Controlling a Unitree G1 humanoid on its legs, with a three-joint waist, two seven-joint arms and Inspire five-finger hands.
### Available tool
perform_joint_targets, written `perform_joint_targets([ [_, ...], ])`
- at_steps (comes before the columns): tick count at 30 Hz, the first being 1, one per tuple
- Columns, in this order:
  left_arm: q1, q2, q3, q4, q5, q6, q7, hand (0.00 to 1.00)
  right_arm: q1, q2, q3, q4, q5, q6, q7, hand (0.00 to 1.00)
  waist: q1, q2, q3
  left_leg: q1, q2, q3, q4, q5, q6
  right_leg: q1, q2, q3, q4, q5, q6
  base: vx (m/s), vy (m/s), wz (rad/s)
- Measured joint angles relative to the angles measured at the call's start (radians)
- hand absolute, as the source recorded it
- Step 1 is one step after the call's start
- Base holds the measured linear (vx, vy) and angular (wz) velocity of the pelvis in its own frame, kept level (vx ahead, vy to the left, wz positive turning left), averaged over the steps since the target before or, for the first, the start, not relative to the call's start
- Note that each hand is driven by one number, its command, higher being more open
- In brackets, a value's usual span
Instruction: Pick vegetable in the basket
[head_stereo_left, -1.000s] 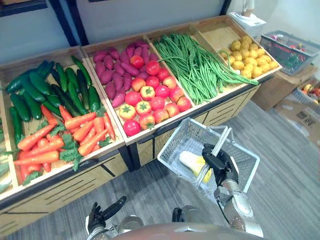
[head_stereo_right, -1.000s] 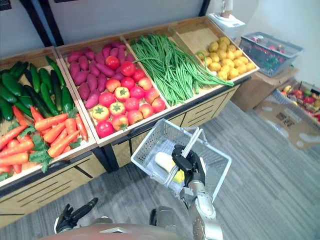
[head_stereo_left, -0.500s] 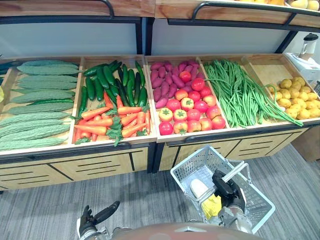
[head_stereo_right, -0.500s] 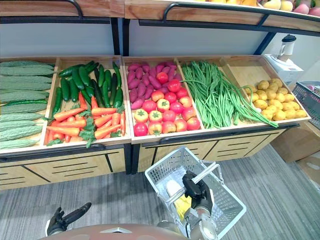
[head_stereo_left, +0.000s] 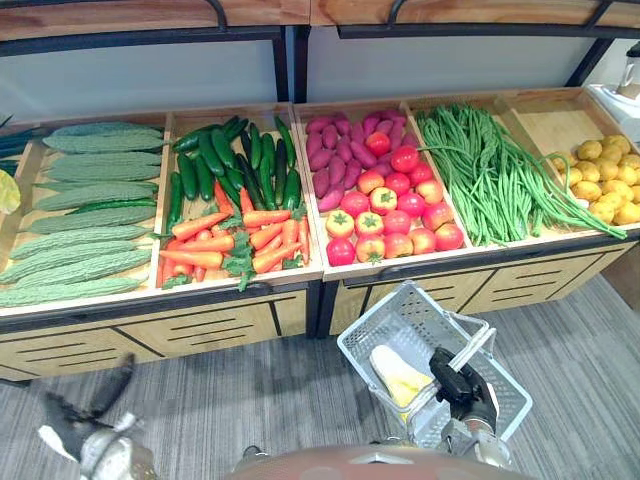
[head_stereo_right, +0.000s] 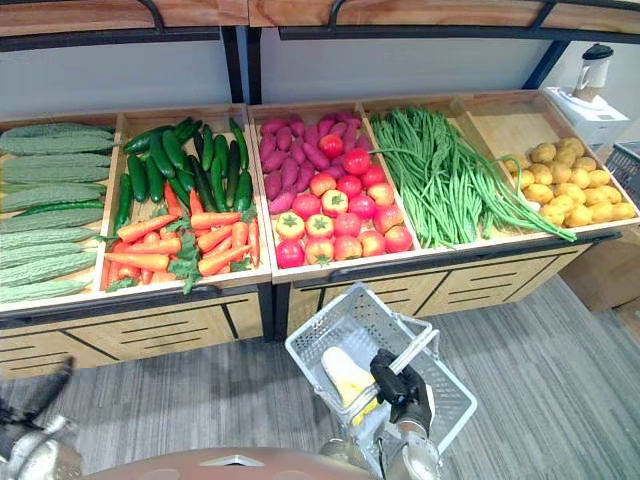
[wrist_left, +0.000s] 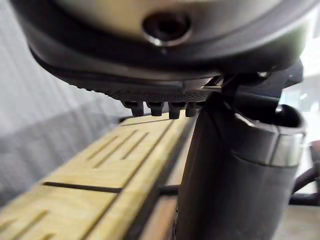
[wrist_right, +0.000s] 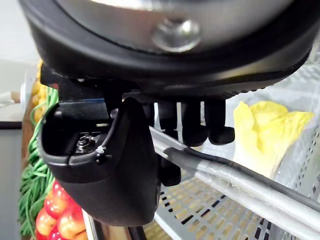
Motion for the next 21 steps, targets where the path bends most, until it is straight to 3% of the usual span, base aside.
perform_joint_targets([
  [7, -0.006, -0.001, 0.123, -0.422, 0.045, -0.072, 0.126, 1.00, -0.001, 0.001, -0.025, 0.000, 0.000, 0.000, -0.013, 0.00, 0.002, 0.020, 0.012, 0.004, -0.006, 0.002, 0.001, -0.007, 0.003, 0.016, 0.003, 0.021, -0.034, 0.010, 0.005, 0.05, 0.005, 0.00],
  [12, -0.014, 0.037, 0.115, -0.616, 0.091, -0.101, 0.124, 1.00, -0.005, 0.001, -0.022, -0.005, -0.002, 0.000, -0.008, 0.00, 0.006, 0.029, 0.017, 0.022, -0.013, 0.007, 0.005, -0.022, 0.004, 0.036, 0.000, 0.048, -0.051, 0.014, 0.008, 0.03, 0.018, -0.01],
  [15, -0.048, 0.170, 0.069, -0.601, 0.088, -0.087, 0.067, 1.00, -0.004, 0.000, -0.023, -0.010, -0.016, 0.006, 0.003, 0.00, 0.009, 0.036, 0.022, 0.020, -0.014, 0.010, 0.022, -0.033, 0.005, 0.040, -0.001, 0.062, -0.057, 0.015, 0.010, 0.00, 0.006, -0.02],
  [17, -0.090, 0.344, -0.021, -0.520, 0.094, -0.061, -0.024, 1.00, -0.003, -0.006, -0.021, -0.028, -0.038, 0.020, 0.024, 0.00, 0.010, 0.041, 0.025, 0.019, -0.013, 0.015, 0.029, -0.036, 0.006, 0.039, 0.000, 0.068, -0.058, 0.016, 0.011, -0.01, 0.000, -0.05],
  [19, -0.144, 0.457, -0.103, -0.434, 0.132, -0.039, -0.103, 1.00, -0.003, -0.015, -0.015, -0.045, -0.038, 0.030, 0.043, 0.00, 0.009, 0.042, 0.026, 0.019, -0.015, 0.024, 0.029, -0.037, 0.007, 0.033, 0.000, 0.080, -0.058, 0.017, 0.013, -0.01, 0.008, -0.13],
  [21, -0.184, 0.502, -0.174, -0.376, 0.154, -0.023, -0.169, 1.00, 0.000, -0.024, -0.002, -0.069, -0.039, 0.035, 0.059, 0.00, -0.003, 0.044, 0.028, 0.018, -0.018, 0.034, 0.029, -0.038, 0.009, 0.026, -0.001, 0.092, -0.060, 0.021, 0.016, 0.00, 0.016, -0.17],
])
